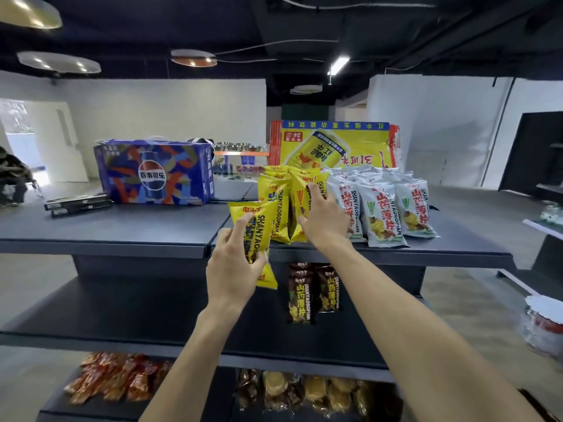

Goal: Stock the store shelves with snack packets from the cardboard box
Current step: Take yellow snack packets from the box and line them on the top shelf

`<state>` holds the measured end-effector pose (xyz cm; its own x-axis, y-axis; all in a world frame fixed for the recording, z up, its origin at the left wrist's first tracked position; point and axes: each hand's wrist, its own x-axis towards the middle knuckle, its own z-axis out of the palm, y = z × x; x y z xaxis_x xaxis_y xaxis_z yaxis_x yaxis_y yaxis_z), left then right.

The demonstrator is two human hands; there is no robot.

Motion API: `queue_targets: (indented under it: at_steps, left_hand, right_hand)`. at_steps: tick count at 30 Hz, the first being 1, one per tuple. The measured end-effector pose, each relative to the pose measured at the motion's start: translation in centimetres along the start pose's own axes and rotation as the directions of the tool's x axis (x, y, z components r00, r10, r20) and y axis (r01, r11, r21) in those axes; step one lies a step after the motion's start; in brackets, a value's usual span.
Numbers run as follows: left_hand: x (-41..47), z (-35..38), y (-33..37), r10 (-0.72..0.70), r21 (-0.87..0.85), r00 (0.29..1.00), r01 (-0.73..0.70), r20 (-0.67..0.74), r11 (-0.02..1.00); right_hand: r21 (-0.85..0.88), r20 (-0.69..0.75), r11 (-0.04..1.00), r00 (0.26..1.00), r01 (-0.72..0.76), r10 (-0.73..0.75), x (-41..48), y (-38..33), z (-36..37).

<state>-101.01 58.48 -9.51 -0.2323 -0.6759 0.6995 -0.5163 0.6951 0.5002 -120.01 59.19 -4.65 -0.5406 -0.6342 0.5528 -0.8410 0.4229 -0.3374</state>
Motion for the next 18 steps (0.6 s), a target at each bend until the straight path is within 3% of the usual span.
queue_targets:
  at_steps: [18]
  left_hand:
    - [4.6,6.9,-1.8,-0.048,0.006,0.999,0.048,-0.019,0.999]
  right_hand:
    - [-0.052,-0.004,0.998,0.999,0.032,-0.032,1.4,2.6,7.2]
